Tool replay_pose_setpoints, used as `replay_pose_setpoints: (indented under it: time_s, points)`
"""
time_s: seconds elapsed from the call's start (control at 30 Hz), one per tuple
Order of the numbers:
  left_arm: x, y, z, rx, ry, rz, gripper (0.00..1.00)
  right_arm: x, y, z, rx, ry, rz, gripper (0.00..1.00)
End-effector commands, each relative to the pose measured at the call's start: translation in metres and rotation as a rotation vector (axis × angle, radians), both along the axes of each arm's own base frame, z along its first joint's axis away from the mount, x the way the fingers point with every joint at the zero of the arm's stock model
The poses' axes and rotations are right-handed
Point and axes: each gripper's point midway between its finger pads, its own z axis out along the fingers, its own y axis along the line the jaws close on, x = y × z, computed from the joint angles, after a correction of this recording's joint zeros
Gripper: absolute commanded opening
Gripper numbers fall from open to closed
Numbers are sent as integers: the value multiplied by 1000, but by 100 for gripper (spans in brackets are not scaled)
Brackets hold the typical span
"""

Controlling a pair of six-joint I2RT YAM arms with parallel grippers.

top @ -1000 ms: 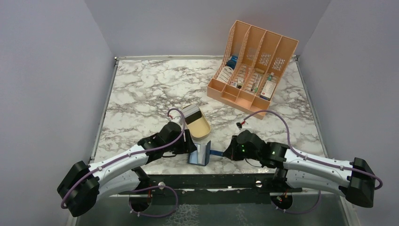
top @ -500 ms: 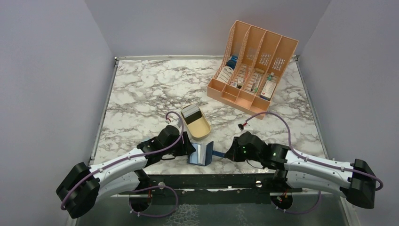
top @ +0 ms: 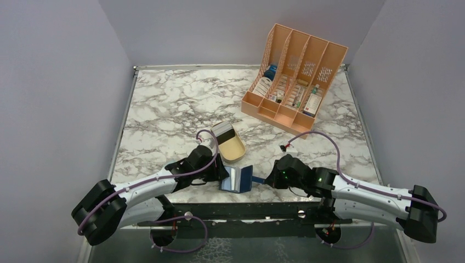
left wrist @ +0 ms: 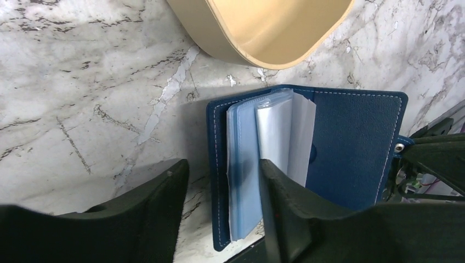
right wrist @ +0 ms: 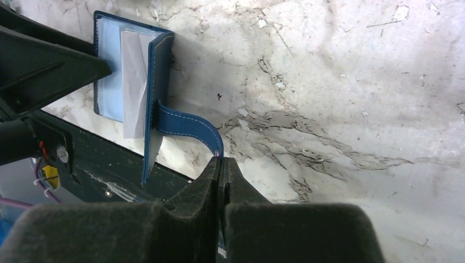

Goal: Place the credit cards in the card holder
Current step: Open the card holder at the center of the board.

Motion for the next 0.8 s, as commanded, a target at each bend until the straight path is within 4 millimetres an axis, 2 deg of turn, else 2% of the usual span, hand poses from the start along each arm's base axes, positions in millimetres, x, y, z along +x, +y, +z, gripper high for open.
replay_pose_setpoints:
  time_s: [0.0, 0.17, 0.27, 0.3, 0.37, 0.5, 0.63, 0.77]
  points:
    - [3, -14, 17, -67, -33, -35, 46, 4, -10, -6, -30, -7, -48, 1]
    - [3, -19, 27, -114, -60, -57, 30, 5, -5, -5, -12, -10, -39, 1]
    - [3, -21, 32, -130, -72, -63, 16, 4, -2, -3, -7, -6, -29, 1]
    - [3, -22, 36, -138, -80, -68, 9, 3, -1, -1, -7, -3, -23, 2]
    - [3, -24, 42, -155, -94, -79, 0, 3, 4, 8, 1, 4, -9, 13]
    - [5, -26, 56, -180, -120, -83, 0, 6, 15, 33, 18, -12, 24, 34]
    - [6, -27, 67, -204, -135, -73, 0, 10, 35, 59, 75, -47, 85, 41]
    - [7, -24, 68, -193, -129, -55, 0, 9, 65, 83, 155, -57, 173, 45]
